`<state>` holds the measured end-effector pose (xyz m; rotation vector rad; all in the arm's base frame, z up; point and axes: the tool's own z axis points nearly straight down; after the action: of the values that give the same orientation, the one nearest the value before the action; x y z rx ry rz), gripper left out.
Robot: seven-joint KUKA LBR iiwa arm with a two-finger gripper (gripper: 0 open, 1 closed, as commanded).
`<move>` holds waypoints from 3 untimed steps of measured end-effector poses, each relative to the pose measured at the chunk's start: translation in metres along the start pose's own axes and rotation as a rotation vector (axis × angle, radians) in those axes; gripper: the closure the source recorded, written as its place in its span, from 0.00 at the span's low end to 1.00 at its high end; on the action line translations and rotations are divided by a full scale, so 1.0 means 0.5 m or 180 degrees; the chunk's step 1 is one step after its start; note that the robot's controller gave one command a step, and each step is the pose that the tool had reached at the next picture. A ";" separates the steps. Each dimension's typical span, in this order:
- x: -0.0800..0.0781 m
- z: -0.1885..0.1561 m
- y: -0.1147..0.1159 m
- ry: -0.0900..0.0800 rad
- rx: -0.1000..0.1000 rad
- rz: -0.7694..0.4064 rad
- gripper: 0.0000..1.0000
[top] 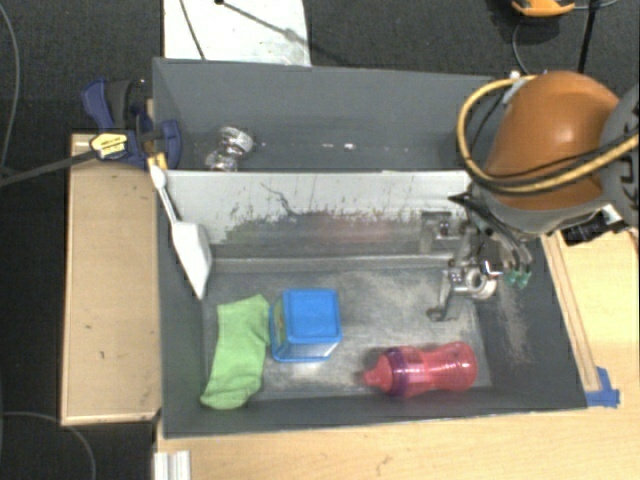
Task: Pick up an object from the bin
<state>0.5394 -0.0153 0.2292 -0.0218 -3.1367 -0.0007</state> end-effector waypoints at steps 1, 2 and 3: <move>-0.002 -0.009 0.000 -0.0027 0.0000 -0.0004 0.00; 0.054 0.140 -0.030 -0.0033 0.0003 -0.0424 0.00; 0.124 0.137 -0.030 -0.0017 0.0003 -0.0652 0.00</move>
Offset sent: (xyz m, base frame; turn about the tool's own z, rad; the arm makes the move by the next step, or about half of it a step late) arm -0.0621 -0.0322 -0.1592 -0.2723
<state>0.4771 -0.0294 0.1611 0.2995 -3.1279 0.0000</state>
